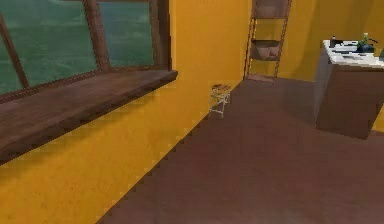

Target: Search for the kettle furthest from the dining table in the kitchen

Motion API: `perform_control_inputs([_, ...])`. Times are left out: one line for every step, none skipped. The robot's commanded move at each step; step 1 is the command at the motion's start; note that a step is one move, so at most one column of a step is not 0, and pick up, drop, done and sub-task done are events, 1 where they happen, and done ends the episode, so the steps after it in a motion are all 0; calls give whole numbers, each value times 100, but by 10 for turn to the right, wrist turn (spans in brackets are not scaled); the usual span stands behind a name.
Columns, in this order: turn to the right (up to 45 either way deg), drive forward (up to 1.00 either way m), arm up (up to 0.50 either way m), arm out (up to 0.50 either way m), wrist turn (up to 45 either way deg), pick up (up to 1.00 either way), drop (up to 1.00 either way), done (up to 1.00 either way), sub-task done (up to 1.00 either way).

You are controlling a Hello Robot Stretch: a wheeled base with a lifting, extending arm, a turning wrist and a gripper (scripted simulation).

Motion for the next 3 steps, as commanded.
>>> perform_control_inputs([210,0,0,0,0,0,0,0,0])
perform_control_inputs([0,15,0,0,0,0,0,0,0])
perform_control_inputs([0,100,0,0,0,0,0,0,0])
